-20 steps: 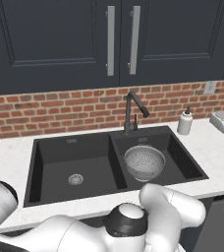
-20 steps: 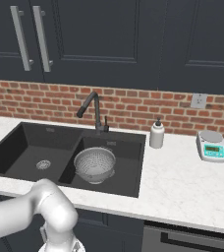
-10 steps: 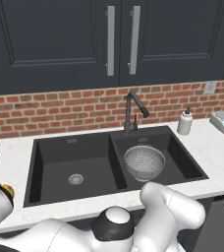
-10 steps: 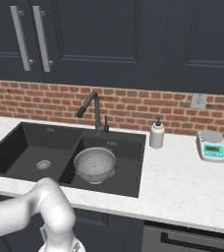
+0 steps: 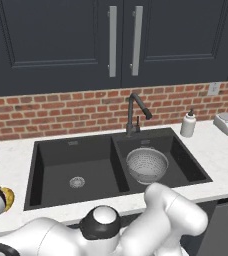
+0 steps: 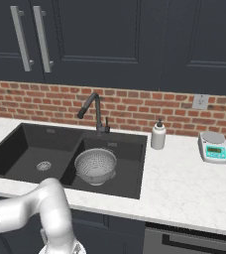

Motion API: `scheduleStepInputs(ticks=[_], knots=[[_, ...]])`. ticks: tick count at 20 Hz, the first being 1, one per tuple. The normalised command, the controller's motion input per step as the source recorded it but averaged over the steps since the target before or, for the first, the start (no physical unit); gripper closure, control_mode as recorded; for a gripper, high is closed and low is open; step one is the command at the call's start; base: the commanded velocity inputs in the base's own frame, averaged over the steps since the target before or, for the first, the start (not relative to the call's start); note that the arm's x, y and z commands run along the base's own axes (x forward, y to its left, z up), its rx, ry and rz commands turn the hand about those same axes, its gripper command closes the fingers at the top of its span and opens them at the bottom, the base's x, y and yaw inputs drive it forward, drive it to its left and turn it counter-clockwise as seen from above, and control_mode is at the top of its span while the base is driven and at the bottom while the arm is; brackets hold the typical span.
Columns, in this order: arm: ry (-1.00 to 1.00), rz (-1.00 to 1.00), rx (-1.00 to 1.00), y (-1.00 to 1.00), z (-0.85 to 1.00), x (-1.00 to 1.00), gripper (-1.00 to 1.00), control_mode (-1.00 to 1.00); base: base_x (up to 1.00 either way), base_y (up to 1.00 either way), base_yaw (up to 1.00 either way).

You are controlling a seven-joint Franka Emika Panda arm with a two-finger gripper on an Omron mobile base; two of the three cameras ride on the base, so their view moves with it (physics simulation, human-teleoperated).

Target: Put the colander in the sink, put the banana, orange in the colander, and turn on the sink faucet and pour water over the colander.

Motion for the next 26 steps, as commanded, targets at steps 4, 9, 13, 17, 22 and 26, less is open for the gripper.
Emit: scheduleStepInputs(ticks=[4, 9, 13, 17, 22, 26], knots=[[0.00, 0.00, 0.00, 0.47, -0.22, 0.08, -1.00, -1.00, 0.00, 0.00, 0.00], [0.00, 0.00, 0.00, 0.33, -0.31, 0.04, -1.00, -1.00, 0.00, 0.00, 0.00], [-0.01, 0.00, 0.00, 0.03, -0.35, 0.00, 1.00, -1.00, 0.00, 0.00, 0.00], [-0.06, 0.00, 0.01, 0.00, -0.26, -0.04, 1.00, -1.00, 0.00, 0.00, 0.00], [-0.25, -0.04, 0.13, -0.42, -0.22, -0.43, 1.00, -1.00, 0.00, 0.00, 0.00], [-0.38, -0.09, 0.20, -0.64, -0.02, -0.63, 1.00, -1.00, 0.00, 0.00, 0.00]])
